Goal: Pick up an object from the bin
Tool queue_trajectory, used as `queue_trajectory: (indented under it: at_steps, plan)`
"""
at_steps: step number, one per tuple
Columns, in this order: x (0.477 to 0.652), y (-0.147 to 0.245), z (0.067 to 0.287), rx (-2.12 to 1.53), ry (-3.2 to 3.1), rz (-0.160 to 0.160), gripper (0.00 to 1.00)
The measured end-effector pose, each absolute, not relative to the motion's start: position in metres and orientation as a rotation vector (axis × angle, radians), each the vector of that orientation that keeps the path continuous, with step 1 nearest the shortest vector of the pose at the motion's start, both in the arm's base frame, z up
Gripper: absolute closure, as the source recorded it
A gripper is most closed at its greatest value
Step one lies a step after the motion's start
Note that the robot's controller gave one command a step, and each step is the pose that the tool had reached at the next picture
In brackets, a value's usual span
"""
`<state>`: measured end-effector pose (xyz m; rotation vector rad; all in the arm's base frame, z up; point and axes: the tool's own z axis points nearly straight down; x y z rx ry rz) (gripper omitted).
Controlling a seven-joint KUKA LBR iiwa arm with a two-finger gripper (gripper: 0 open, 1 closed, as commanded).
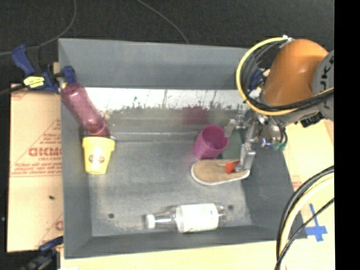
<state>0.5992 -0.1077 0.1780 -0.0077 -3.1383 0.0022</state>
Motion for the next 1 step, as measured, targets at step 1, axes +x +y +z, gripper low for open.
queue_trajectory:
  at_steps: [1]
  plan:
    - [0.6005,-0.1072,0.1832,-0.003,-3.146,0.004,0.00]
